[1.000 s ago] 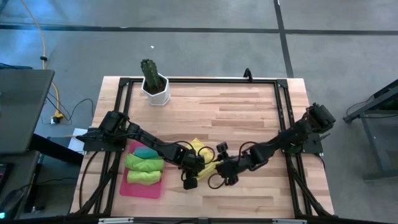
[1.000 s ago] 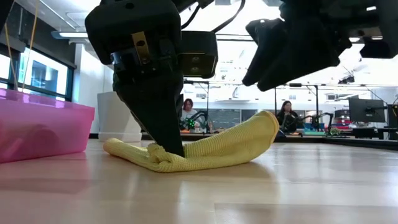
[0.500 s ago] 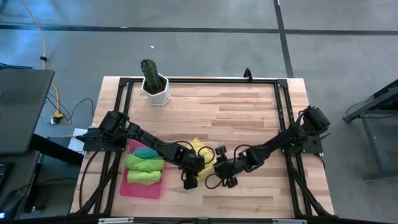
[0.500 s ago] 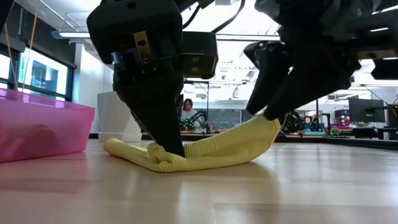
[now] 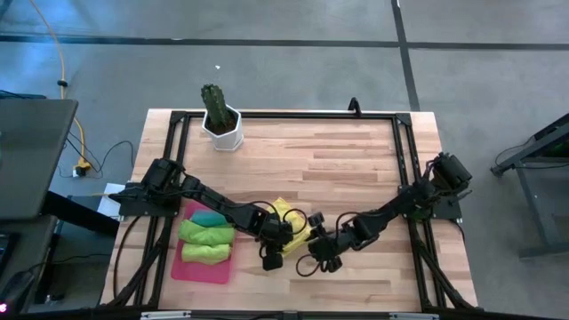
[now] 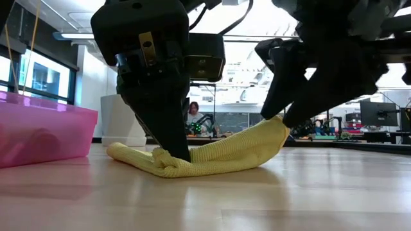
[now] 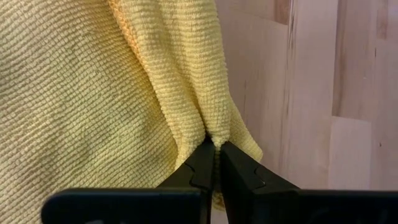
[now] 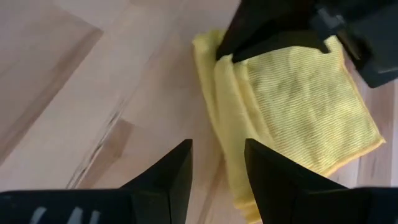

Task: Roll microfiber towels into tight, uniform cylinder then place into a basket
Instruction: Roll the yellow towel

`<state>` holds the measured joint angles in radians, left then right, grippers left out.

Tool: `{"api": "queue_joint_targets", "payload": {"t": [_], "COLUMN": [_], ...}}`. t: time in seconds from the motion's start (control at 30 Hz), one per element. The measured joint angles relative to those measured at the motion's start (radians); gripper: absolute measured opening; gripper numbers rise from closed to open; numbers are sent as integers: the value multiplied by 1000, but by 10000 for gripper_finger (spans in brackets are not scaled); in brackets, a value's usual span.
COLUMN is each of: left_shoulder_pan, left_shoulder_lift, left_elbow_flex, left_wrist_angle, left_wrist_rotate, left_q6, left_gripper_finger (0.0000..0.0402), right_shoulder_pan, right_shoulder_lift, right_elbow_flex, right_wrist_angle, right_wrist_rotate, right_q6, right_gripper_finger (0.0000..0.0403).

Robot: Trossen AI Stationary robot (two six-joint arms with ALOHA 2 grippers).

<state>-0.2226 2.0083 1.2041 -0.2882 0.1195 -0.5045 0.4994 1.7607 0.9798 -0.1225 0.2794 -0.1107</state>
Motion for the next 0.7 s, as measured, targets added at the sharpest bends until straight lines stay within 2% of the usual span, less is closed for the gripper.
{"api": "queue_joint_targets", "payload": {"t": [0.2,0.4,0.7], "left_shoulder_pan": [0,0,0], "left_shoulder_lift": [0,0,0], "left_elbow_flex": [0,0,0], "left_wrist_angle": [0,0,0], "left_wrist_rotate": [0,1,7], "left_q6": [0,0,1], "left_gripper_finger": [10,10,10], "right_shoulder_pan": [5,-17,-27], "right_shoulder_lift": [30,81,87], "right_elbow_flex": [0,0,0], "right_wrist_angle": [-8,14,25], "right_wrist_rotate": [2,91,118], "right_q6": [-2,-29,-105], "right_gripper_finger": [138,138,138]}}
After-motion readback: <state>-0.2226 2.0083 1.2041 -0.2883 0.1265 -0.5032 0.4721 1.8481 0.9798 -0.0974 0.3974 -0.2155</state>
